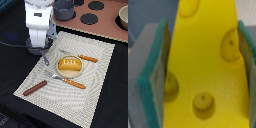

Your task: Interact with the objects in diverse but meaningful ways.

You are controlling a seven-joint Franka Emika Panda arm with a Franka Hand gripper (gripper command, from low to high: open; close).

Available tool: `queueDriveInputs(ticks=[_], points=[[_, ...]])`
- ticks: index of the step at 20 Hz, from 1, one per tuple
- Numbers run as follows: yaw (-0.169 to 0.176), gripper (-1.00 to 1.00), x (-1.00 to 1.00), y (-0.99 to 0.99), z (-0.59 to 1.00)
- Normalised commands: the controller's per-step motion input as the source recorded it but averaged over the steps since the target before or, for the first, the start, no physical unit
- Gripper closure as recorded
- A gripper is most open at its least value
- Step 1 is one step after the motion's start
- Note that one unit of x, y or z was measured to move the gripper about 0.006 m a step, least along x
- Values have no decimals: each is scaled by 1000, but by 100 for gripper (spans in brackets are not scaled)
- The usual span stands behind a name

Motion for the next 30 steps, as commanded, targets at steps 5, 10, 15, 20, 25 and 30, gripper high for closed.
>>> queueDriveInputs(ticks=[5, 10, 15, 20, 25, 30], points=[[0, 100, -452, 379, -291], [0, 100, -276, 226, -305], [0, 100, -305, 162, -329], [0, 100, -484, 127, -311], [0, 100, -649, 123, -202], [0, -100, -620, 116, -207]])
